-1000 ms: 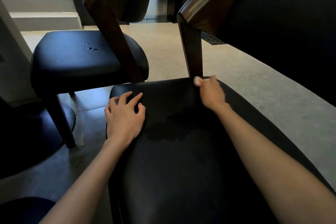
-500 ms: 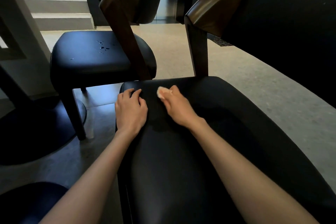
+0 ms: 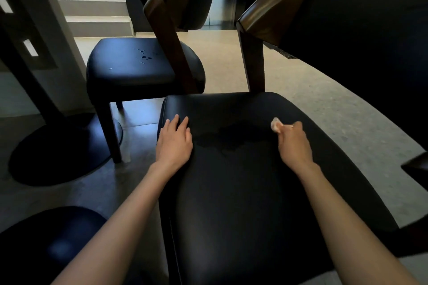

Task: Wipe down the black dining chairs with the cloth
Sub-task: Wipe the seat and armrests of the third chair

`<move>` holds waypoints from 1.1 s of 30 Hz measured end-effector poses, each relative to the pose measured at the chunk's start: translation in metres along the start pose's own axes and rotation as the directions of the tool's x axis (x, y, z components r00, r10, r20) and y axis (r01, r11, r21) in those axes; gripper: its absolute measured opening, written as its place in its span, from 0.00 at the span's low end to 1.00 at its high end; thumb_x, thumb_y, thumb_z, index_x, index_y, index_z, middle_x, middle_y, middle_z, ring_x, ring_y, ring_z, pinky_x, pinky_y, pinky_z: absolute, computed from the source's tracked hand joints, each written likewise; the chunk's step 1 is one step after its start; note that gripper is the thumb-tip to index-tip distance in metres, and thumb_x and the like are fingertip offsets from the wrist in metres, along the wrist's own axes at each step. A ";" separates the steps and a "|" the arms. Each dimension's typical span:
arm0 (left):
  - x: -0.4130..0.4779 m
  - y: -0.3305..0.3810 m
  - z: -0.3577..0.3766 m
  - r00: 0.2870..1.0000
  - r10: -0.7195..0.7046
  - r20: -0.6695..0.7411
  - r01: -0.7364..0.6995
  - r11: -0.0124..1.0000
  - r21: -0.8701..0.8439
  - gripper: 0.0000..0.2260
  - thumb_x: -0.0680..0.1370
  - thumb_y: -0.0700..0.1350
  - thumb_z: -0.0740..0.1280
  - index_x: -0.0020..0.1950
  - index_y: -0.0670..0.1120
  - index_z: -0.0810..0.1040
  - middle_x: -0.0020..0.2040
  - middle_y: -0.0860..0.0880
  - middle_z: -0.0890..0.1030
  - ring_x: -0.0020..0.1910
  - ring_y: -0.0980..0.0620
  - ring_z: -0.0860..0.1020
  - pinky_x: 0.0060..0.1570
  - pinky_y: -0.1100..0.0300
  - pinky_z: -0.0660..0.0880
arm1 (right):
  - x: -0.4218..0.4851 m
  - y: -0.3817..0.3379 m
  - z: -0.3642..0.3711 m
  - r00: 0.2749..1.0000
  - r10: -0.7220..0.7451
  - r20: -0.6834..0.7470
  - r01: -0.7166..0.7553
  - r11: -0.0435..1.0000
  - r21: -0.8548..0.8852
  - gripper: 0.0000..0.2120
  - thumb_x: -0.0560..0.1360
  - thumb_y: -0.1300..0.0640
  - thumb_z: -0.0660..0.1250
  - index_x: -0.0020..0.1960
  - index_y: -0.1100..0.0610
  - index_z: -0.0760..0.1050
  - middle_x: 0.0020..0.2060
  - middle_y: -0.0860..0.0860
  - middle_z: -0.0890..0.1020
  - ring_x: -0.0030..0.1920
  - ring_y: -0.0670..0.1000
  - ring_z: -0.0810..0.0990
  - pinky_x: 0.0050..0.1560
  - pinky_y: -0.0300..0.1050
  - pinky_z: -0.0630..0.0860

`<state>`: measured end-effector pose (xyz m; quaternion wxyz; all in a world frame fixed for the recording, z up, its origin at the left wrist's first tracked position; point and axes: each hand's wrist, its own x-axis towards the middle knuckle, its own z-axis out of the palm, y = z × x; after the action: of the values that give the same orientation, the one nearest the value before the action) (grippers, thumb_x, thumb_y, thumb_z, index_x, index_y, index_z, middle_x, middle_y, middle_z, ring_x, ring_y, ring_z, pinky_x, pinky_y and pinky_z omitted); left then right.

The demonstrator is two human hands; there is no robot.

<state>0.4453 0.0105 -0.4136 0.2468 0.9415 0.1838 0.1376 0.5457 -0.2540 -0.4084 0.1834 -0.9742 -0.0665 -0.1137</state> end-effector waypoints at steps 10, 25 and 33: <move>-0.024 0.004 -0.004 0.999 0.030 -0.026 -0.032 0.997 -0.076 0.20 0.84 0.45 0.53 0.76 0.46 0.63 0.77 0.45 0.59 0.77 0.45 0.53 0.76 0.51 0.50 | -0.080 -0.084 -0.010 0.823 -0.523 0.223 0.429 0.829 0.359 0.16 0.83 0.54 0.57 0.67 0.55 0.74 0.55 0.51 0.70 0.53 0.52 0.75 0.55 0.43 0.70; -0.049 0.018 -0.002 1.000 0.014 -0.020 -0.014 0.999 0.032 0.22 0.83 0.52 0.54 0.77 0.52 0.61 0.78 0.51 0.57 0.78 0.48 0.49 0.75 0.53 0.44 | -0.035 -0.039 -0.009 0.999 -0.042 0.009 0.041 0.998 0.053 0.10 0.80 0.64 0.57 0.55 0.56 0.74 0.53 0.53 0.78 0.57 0.56 0.76 0.61 0.56 0.64; -0.057 0.013 -0.006 0.999 0.048 -0.020 -0.049 0.994 -0.093 0.20 0.83 0.47 0.55 0.76 0.49 0.64 0.78 0.50 0.59 0.78 0.52 0.52 0.76 0.56 0.46 | -0.097 -0.070 -0.029 0.828 -0.499 0.257 0.388 0.839 0.381 0.16 0.84 0.53 0.51 0.66 0.47 0.74 0.62 0.46 0.79 0.60 0.47 0.77 0.64 0.54 0.67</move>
<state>0.3959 -0.0208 -0.4110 0.2857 0.9317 0.1565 0.1606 0.4341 -0.2090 -0.3822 0.2887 -0.8937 -0.3420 0.0313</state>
